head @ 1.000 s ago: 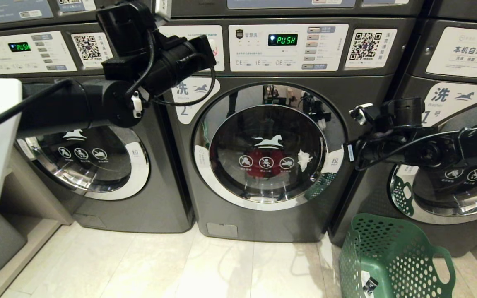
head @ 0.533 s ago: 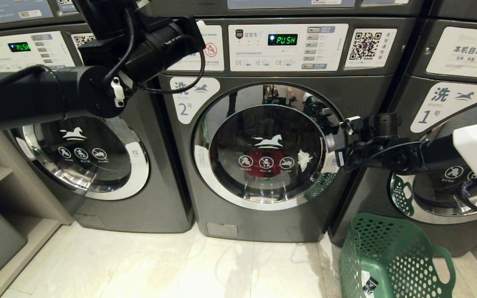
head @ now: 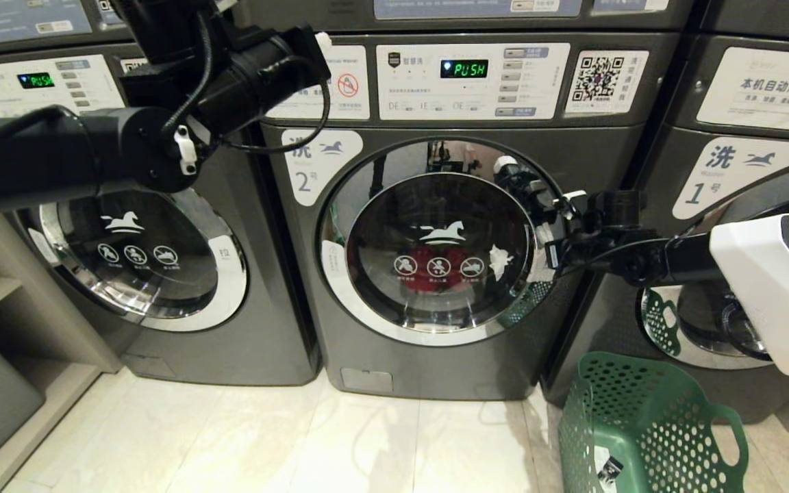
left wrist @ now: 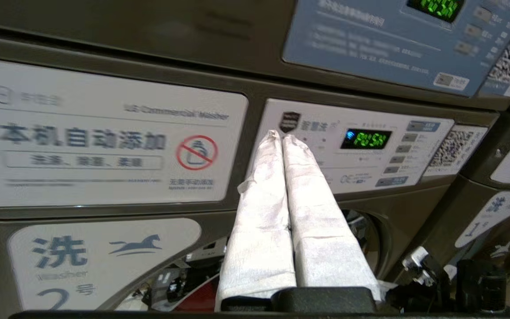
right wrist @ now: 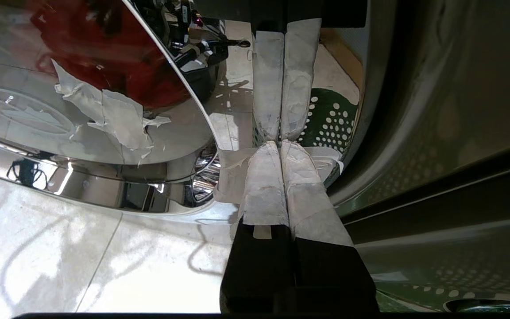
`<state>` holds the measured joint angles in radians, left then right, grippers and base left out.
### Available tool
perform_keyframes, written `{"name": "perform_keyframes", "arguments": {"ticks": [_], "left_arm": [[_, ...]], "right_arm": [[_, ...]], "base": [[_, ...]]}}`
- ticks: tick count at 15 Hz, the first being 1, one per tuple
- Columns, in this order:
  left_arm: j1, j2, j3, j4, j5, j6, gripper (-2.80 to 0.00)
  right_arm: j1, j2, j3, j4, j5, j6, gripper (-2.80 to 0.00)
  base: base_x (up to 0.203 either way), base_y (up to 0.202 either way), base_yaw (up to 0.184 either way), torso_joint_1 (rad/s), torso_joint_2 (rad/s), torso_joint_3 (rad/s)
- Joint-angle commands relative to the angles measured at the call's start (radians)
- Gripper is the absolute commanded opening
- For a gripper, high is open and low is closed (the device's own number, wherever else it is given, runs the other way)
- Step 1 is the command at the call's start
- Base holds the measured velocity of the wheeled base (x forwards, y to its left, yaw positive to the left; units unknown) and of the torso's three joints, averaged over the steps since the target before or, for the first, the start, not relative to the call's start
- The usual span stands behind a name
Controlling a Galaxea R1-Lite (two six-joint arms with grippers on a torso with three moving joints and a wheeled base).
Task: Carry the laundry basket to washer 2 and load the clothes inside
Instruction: Press the washing machine door tightly with the right hand, then press the washing machine switch
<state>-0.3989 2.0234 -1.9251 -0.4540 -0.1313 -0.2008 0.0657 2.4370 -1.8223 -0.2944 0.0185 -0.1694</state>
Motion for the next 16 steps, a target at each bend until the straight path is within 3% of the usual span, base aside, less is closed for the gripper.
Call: {"name": "perform_keyframes", "arguments": {"ticks": [1,6,9,13,16], "left_arm": [[0.008,-0.005,0.0,-0.003,-0.001,-0.002,-2.8],[0.028,-0.092,0.01,0.077,-0.001,0.004,-2.8],[0.038,-0.244,0.151,0.161,-0.004,0.003,-2.8],[0.04,-0.5,0.525,0.201,-0.009,0.002,-2.8],[0.037,-0.685,0.808,0.204,-0.011,0.004,-2.8]], "right_arm": [[0.0,0.018,0.001,-0.007,0.0,-0.002,-2.8],[0.006,-0.217,0.13,0.12,-0.004,-0.007,-2.8],[0.021,-0.462,0.312,0.189,-0.001,-0.007,-2.8],[0.048,-0.8,0.809,0.178,-0.001,-0.008,-2.8],[0.056,-1.024,1.263,0.037,0.0,-0.009,-2.8]], "base": [[0.0,0.0,0.0,0.0,0.0,0.0],[0.0,0.0,0.0,0.0,0.0,0.0],[0.0,0.0,0.0,0.0,0.0,0.0],[0.0,0.0,0.0,0.0,0.0,0.0],[0.0,0.0,0.0,0.0,0.0,0.0]]}}
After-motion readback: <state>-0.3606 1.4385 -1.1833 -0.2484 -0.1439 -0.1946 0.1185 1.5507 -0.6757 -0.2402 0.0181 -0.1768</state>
